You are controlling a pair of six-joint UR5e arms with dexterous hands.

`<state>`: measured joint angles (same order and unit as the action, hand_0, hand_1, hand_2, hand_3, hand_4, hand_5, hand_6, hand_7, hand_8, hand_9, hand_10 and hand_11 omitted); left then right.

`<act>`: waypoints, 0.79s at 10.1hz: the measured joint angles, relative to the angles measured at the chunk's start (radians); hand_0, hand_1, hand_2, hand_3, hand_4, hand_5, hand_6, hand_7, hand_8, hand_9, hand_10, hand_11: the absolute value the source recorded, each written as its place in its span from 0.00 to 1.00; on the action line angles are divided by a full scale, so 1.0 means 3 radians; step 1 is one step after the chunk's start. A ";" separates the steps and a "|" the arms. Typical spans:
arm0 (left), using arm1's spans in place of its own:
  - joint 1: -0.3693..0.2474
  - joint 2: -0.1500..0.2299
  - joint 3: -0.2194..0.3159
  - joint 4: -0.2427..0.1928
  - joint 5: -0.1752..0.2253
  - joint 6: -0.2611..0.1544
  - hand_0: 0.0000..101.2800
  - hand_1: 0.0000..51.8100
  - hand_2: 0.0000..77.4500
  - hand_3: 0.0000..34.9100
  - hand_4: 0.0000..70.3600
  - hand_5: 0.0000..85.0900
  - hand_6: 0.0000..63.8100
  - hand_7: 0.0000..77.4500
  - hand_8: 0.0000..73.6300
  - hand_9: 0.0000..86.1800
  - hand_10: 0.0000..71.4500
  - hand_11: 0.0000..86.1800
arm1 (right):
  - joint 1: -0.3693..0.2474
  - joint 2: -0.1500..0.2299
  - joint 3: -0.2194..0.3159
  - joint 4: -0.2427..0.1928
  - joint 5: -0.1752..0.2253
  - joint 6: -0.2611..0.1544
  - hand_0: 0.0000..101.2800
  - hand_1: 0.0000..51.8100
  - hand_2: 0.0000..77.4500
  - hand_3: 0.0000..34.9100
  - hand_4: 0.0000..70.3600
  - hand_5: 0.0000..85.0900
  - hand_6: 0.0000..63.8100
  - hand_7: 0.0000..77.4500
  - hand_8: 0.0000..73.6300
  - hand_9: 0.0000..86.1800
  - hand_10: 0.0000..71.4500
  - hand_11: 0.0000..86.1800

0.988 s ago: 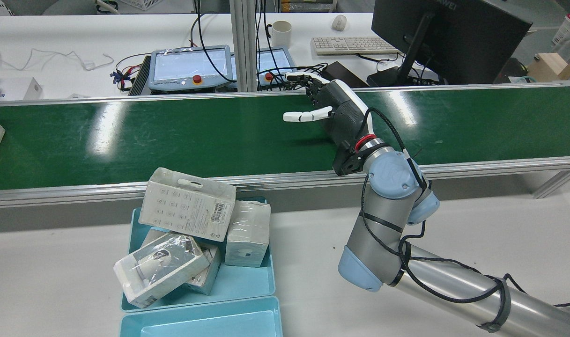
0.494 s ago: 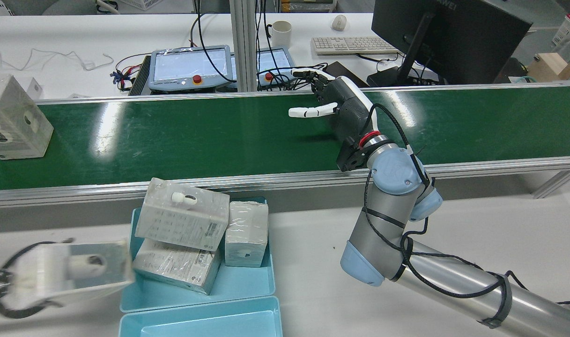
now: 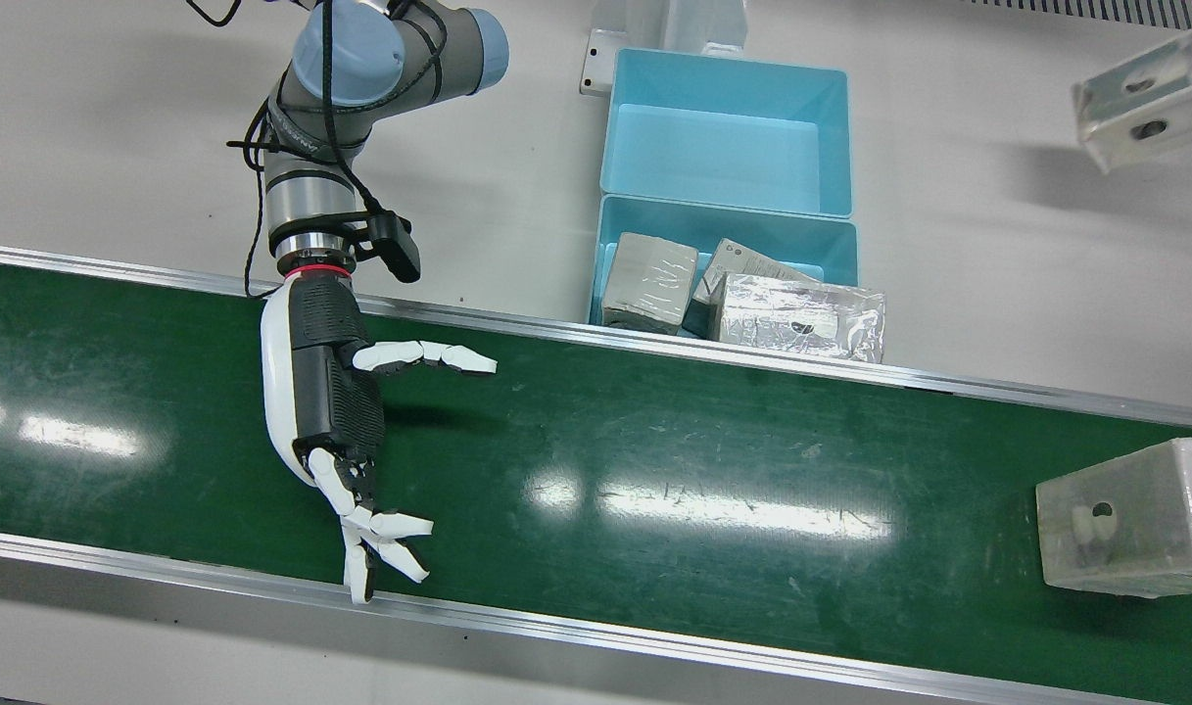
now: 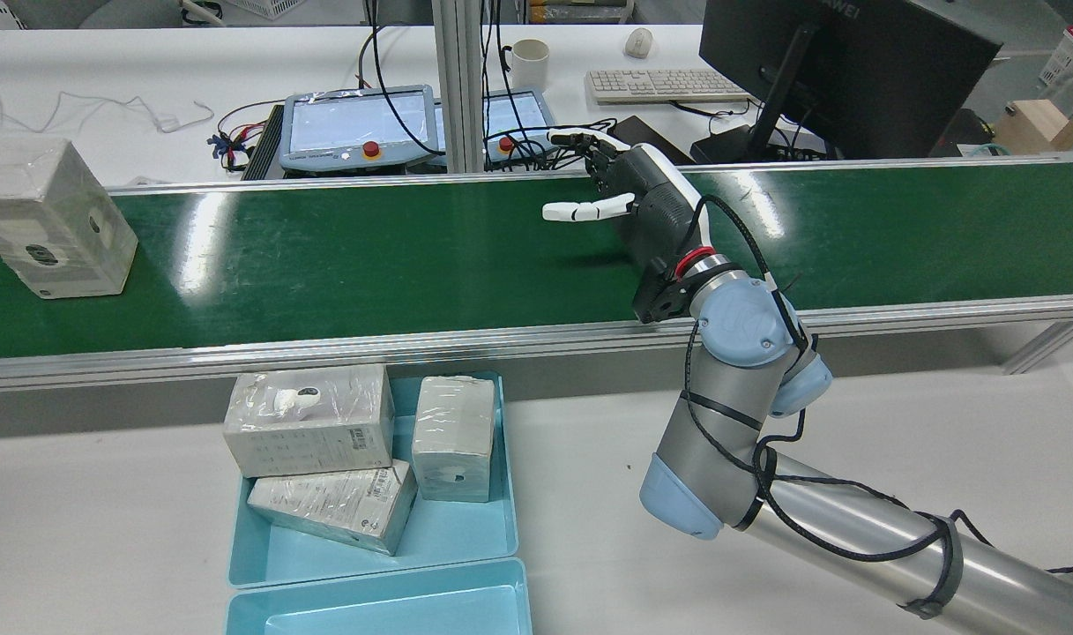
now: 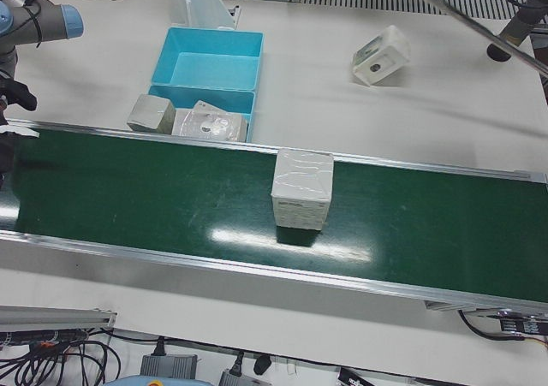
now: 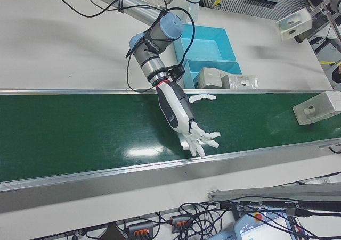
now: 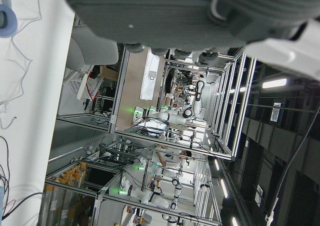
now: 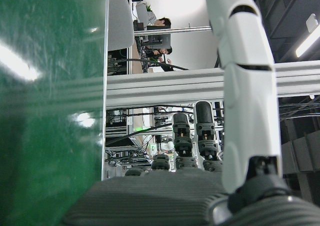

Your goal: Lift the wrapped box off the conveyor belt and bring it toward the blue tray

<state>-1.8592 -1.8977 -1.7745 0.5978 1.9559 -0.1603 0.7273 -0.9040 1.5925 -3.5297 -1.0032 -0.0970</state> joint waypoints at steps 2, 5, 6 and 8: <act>0.0000 0.0000 0.0000 0.0000 0.0000 0.0000 0.00 0.00 0.01 0.00 0.00 0.01 0.01 0.00 0.01 0.00 0.01 0.01 | 0.0000 -0.0003 -0.0002 0.0055 -0.0002 0.0010 0.49 0.34 0.22 0.00 0.23 0.33 0.15 0.13 0.02 0.06 0.00 0.01; 0.0000 0.0000 0.0000 0.0000 0.0000 0.0000 0.00 0.00 0.01 0.00 0.00 0.01 0.01 0.01 0.01 0.01 0.01 0.01 | -0.0008 -0.0011 -0.0026 0.0228 0.0000 0.0007 0.48 0.24 0.11 0.00 0.24 0.35 0.15 0.13 0.04 0.05 0.00 0.01; 0.0000 0.0000 0.0000 0.0000 0.0000 0.0000 0.00 0.00 0.01 0.00 0.00 0.01 0.01 0.00 0.01 0.01 0.01 0.01 | -0.0011 -0.0011 -0.0040 0.0256 0.0000 0.0008 0.48 0.24 0.11 0.00 0.24 0.35 0.15 0.13 0.04 0.05 0.00 0.01; 0.0000 0.0000 0.0000 0.0000 0.0000 0.0000 0.00 0.00 0.01 0.00 0.00 0.01 0.01 0.00 0.01 0.00 0.01 0.01 | -0.0013 -0.0010 -0.0055 0.0260 -0.0001 0.0009 0.47 0.24 0.13 0.00 0.22 0.35 0.15 0.14 0.04 0.05 0.00 0.01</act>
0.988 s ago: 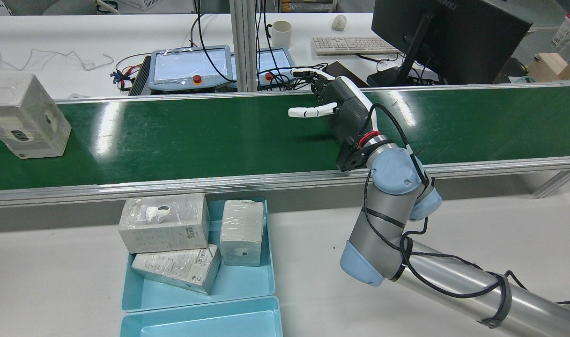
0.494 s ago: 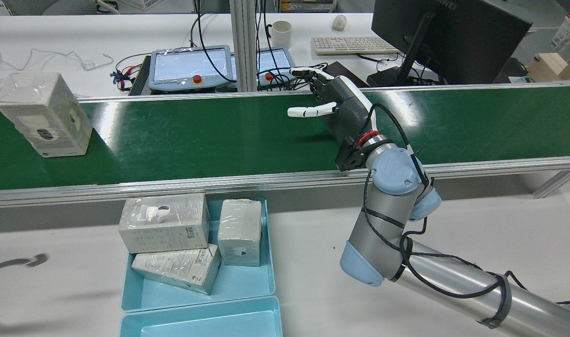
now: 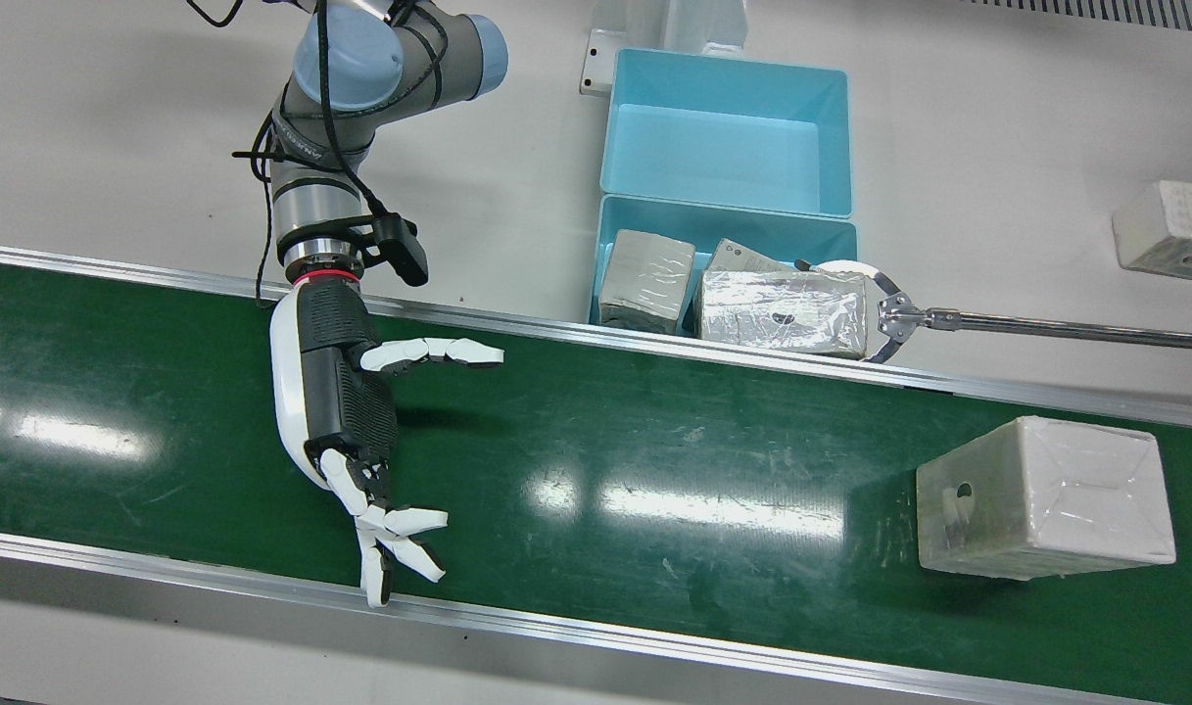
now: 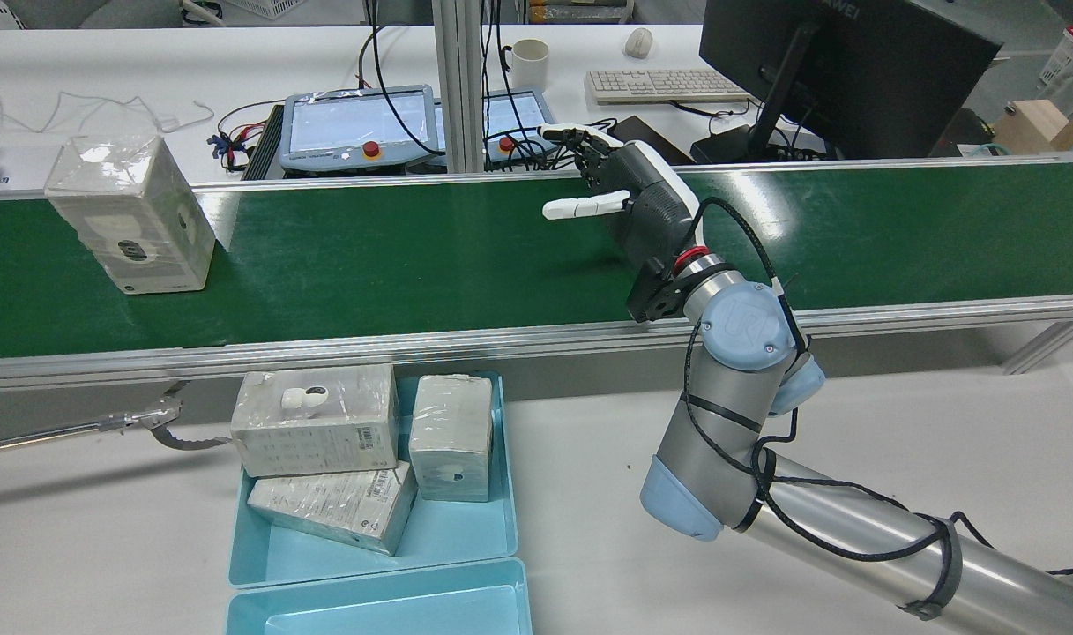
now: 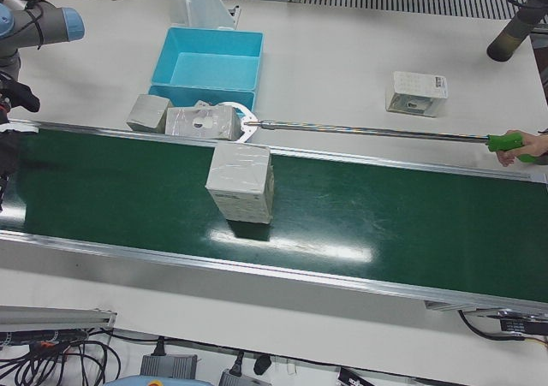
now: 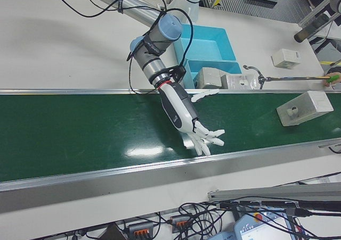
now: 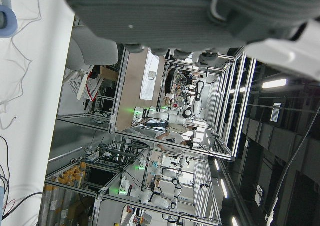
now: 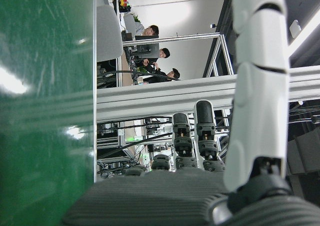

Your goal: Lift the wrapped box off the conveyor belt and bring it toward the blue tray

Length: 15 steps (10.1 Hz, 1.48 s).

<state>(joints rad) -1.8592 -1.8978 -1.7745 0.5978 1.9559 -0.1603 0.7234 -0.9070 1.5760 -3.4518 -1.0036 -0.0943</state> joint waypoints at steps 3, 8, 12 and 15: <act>0.0000 0.0000 0.0000 0.0000 0.0000 0.0000 0.00 0.00 0.01 0.00 0.00 0.01 0.01 0.01 0.01 0.00 0.01 0.01 | 0.0027 0.0001 0.0116 -0.0138 -0.0029 0.0020 0.50 0.36 0.25 0.00 0.25 0.40 0.15 0.14 0.02 0.03 0.00 0.01; 0.0000 0.0000 0.0000 0.0000 0.0000 0.0000 0.00 0.00 0.01 0.00 0.00 0.01 0.00 0.01 0.01 0.00 0.01 0.01 | 0.0050 0.0019 0.0342 -0.0494 -0.0049 0.0043 0.51 0.36 0.25 0.00 0.26 0.38 0.15 0.15 0.02 0.05 0.00 0.01; 0.0000 0.0000 0.0000 0.0000 0.0000 0.0000 0.00 0.00 0.01 0.00 0.00 0.01 0.01 0.01 0.01 0.00 0.01 0.01 | 0.0043 0.0025 0.0253 -0.0493 -0.0059 0.0039 0.50 0.36 0.23 0.00 0.23 0.36 0.13 0.13 0.02 0.05 0.00 0.01; 0.0000 0.0000 0.0000 0.0000 0.0000 0.0000 0.00 0.00 0.01 0.00 0.00 0.01 0.00 0.01 0.01 0.00 0.01 0.01 | 0.0018 0.0036 0.0200 -0.0487 -0.0056 0.0038 0.50 0.35 0.23 0.00 0.23 0.36 0.13 0.13 0.02 0.05 0.00 0.01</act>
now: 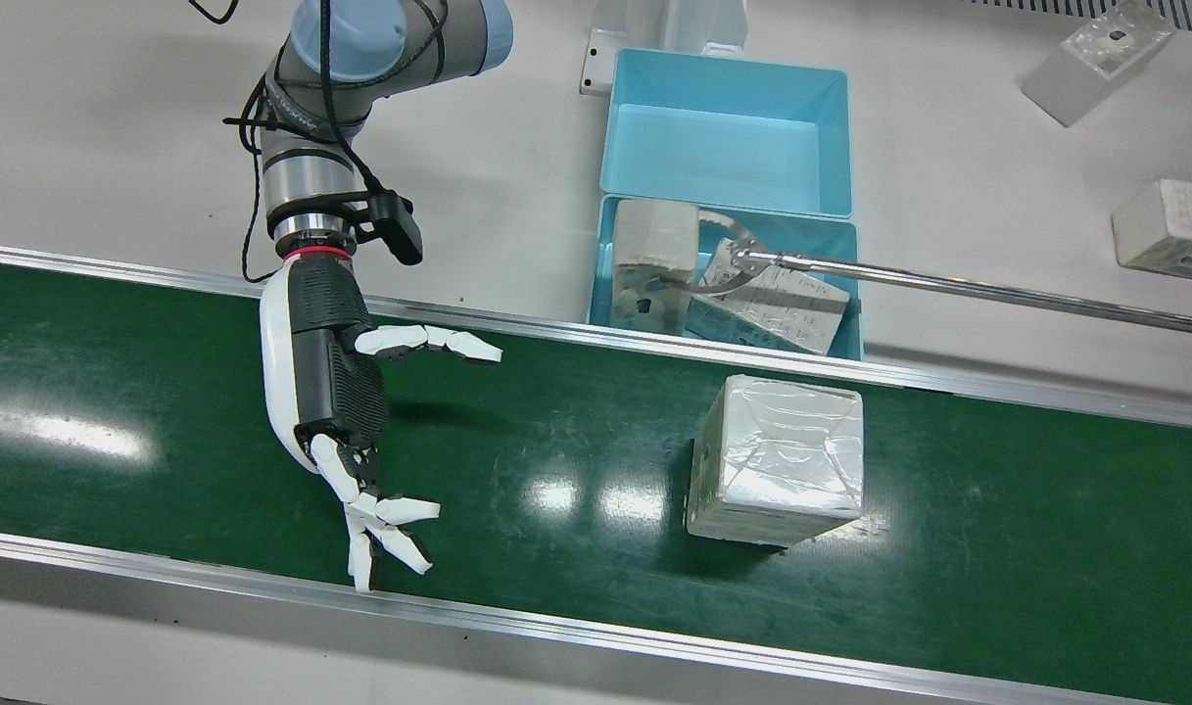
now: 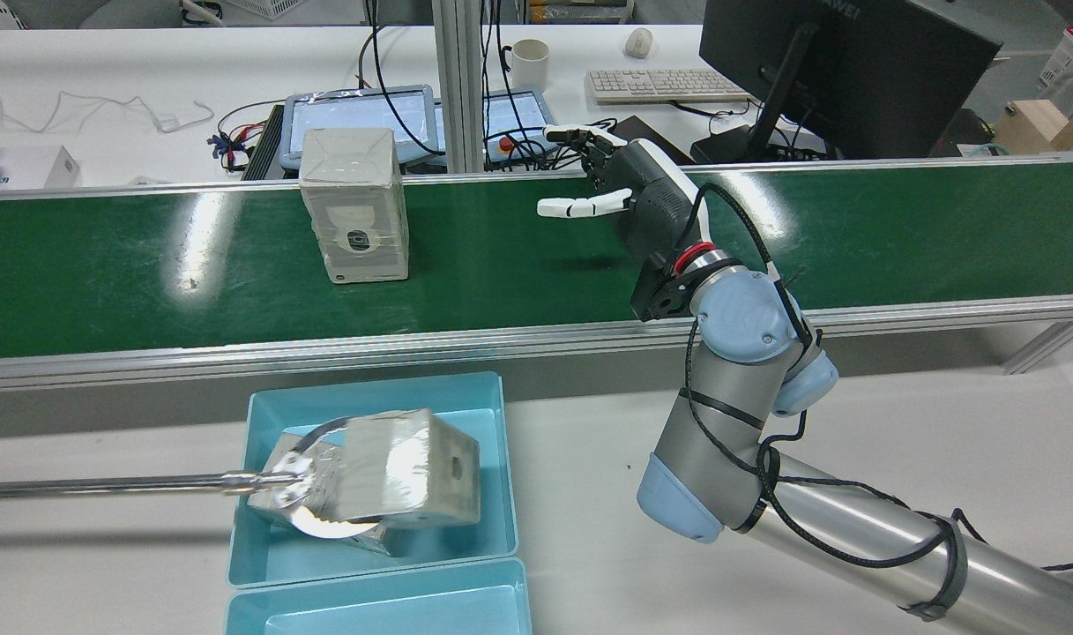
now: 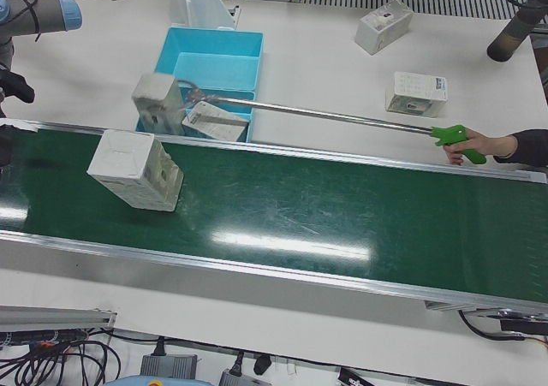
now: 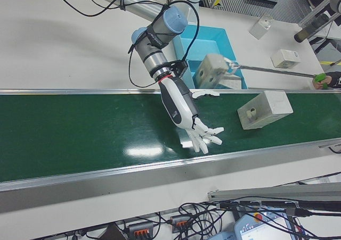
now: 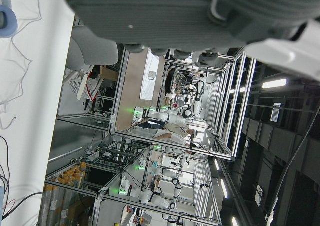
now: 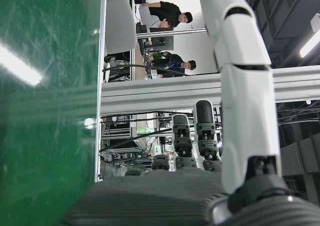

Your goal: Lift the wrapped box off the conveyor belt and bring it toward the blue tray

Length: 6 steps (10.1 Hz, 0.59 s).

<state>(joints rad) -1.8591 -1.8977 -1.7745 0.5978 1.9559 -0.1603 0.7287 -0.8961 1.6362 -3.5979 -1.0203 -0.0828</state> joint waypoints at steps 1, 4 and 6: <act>0.0000 0.0000 0.0000 0.0000 0.0000 0.0000 0.00 0.00 0.01 0.00 0.00 0.01 0.01 0.00 0.01 0.00 0.01 0.01 | -0.0011 0.0014 -0.0022 0.0008 0.0005 0.0000 0.50 0.31 0.24 0.00 0.23 0.36 0.14 0.13 0.02 0.05 0.00 0.01; 0.0000 0.0000 0.0000 0.0000 0.0000 0.0000 0.00 0.00 0.01 0.00 0.00 0.01 0.01 0.01 0.01 0.00 0.01 0.01 | -0.0031 0.0043 -0.0038 0.0020 0.0009 0.0000 0.50 0.35 0.22 0.00 0.23 0.37 0.15 0.13 0.02 0.05 0.00 0.01; 0.0000 0.0000 0.0000 0.0000 0.0000 0.0000 0.00 0.00 0.01 0.00 0.00 0.01 0.01 0.01 0.01 0.00 0.01 0.01 | -0.0046 0.0048 -0.0038 0.0020 0.0007 0.0000 0.50 0.35 0.20 0.00 0.23 0.37 0.15 0.13 0.02 0.05 0.00 0.01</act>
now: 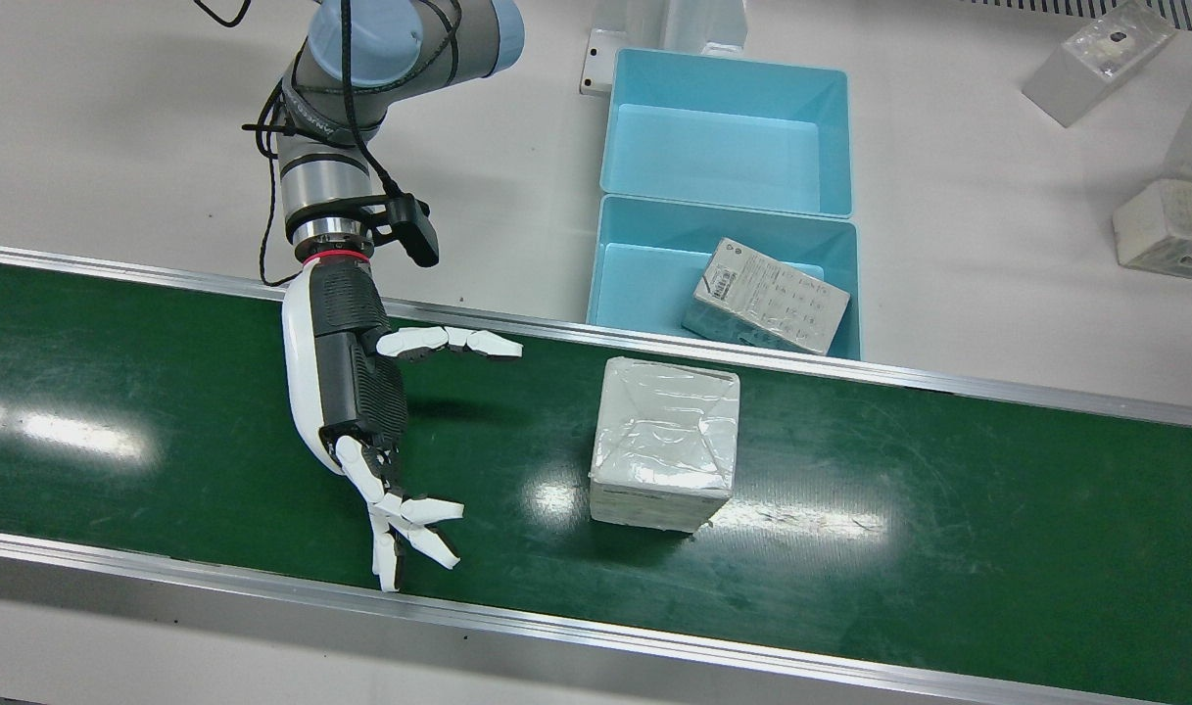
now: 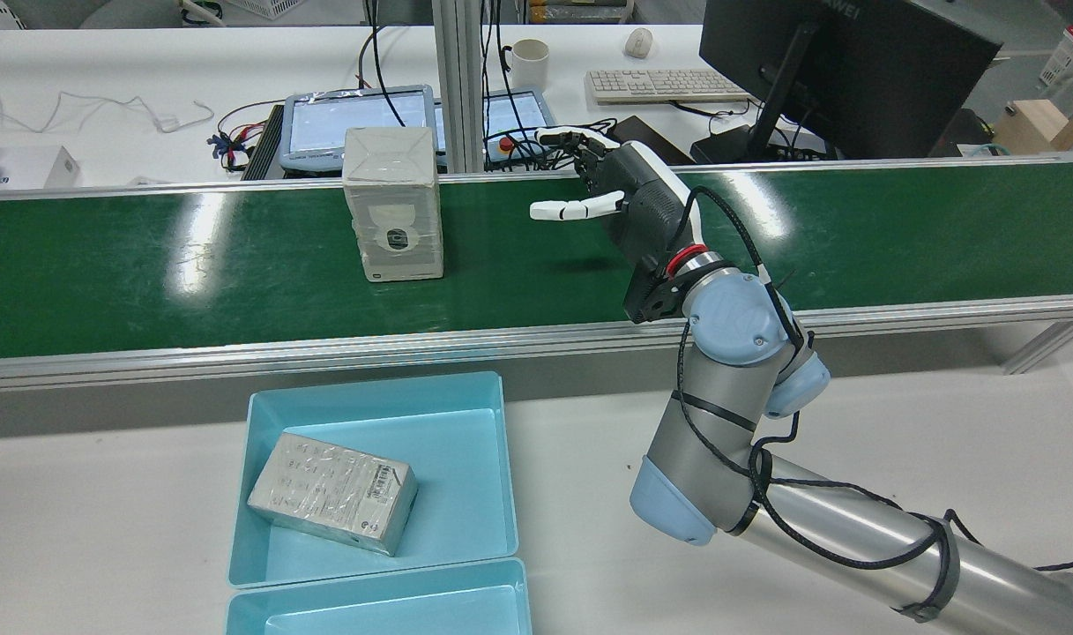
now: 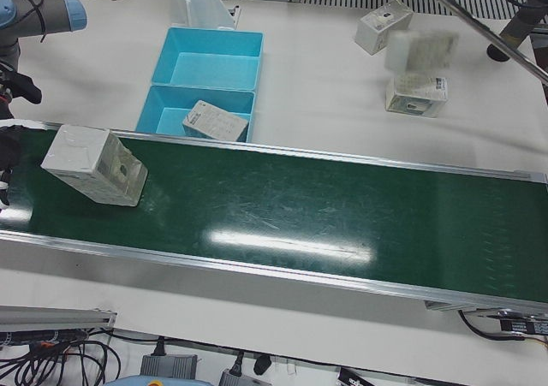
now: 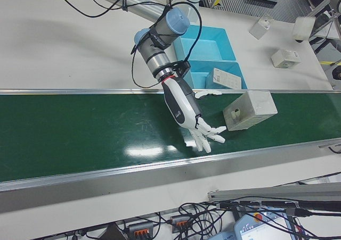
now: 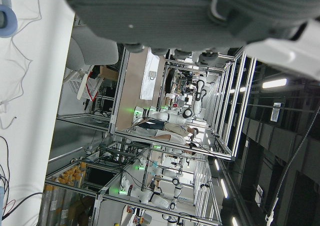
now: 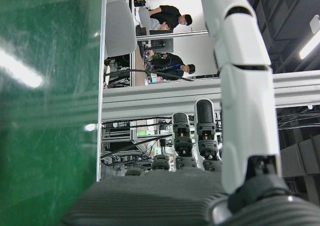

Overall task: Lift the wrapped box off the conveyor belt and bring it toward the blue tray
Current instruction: 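Move the right hand toward the white wrapped box on the belt, then close the right hand fingers around the white wrapped box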

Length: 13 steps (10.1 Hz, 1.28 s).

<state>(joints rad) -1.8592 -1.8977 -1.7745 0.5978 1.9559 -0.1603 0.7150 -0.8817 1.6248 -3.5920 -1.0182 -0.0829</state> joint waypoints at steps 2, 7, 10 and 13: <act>0.0000 0.0000 0.0000 0.0000 0.0000 0.0000 0.00 0.00 0.01 0.00 0.00 0.01 0.00 0.01 0.01 0.00 0.01 0.01 | -0.0018 0.0003 -0.0004 0.0002 -0.0001 0.0000 0.50 0.35 0.20 0.00 0.22 0.34 0.10 0.13 0.02 0.05 0.00 0.01; 0.0000 0.0000 0.0000 0.0000 0.0000 0.0000 0.00 0.00 0.01 0.00 0.00 0.01 0.00 0.01 0.01 0.01 0.01 0.01 | -0.0051 0.0004 -0.0014 0.0003 0.0004 0.0000 0.50 0.35 0.20 0.10 0.20 0.34 0.13 0.12 0.02 0.04 0.00 0.01; 0.0000 0.0000 0.0000 0.0000 0.0000 0.0000 0.00 0.00 0.01 0.00 0.00 0.01 0.01 0.00 0.01 0.00 0.01 0.01 | -0.0062 0.0006 -0.0036 0.0003 0.0007 -0.0003 0.50 0.35 0.21 0.06 0.21 0.34 0.12 0.12 0.02 0.04 0.00 0.01; 0.0000 0.0000 0.0000 0.0000 0.0000 0.0000 0.00 0.00 0.01 0.00 0.00 0.01 0.01 0.00 0.01 0.00 0.01 0.01 | -0.0064 0.0008 -0.0052 -0.0009 0.0042 0.0004 0.52 0.35 0.35 0.00 0.17 0.54 0.32 0.35 0.23 0.24 0.08 0.01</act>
<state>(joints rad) -1.8591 -1.8977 -1.7745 0.5978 1.9559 -0.1603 0.6959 -0.8792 1.6091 -3.5948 -1.0057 -0.0817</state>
